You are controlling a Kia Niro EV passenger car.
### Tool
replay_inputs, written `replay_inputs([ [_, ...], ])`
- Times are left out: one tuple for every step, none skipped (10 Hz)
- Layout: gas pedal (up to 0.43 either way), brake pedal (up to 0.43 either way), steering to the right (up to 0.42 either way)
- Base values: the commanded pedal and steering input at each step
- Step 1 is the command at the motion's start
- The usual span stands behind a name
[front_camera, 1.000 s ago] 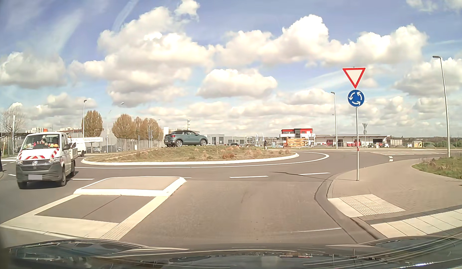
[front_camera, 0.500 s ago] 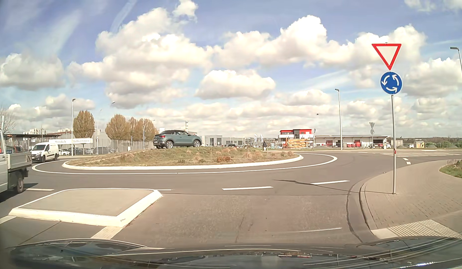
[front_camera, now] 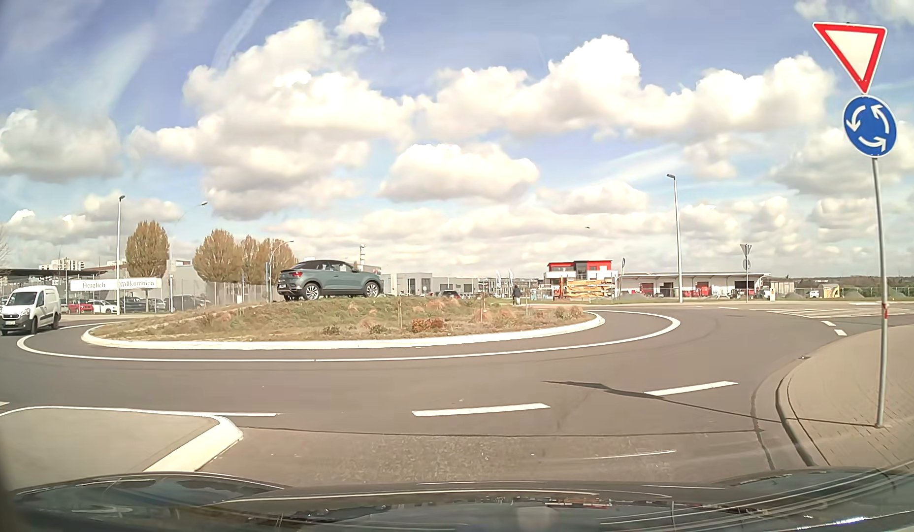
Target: Follow the waypoints while adhering to traffic rules and regulations
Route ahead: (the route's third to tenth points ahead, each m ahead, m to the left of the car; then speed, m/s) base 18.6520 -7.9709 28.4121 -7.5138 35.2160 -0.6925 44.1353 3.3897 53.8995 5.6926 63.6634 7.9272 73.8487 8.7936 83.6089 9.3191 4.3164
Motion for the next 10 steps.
replay_inputs([
  [0.0,0.134,0.038],
  [0.0,0.104,0.044],
  [0.0,0.152,0.05],
  [0.0,0.195,0.057],
  [0.0,0.207,0.065],
  [0.0,0.22,0.073],
  [0.0,0.226,0.08],
  [0.0,0.165,0.091],
  [0.0,0.0,0.107],
  [0.0,0.0,0.123],
])
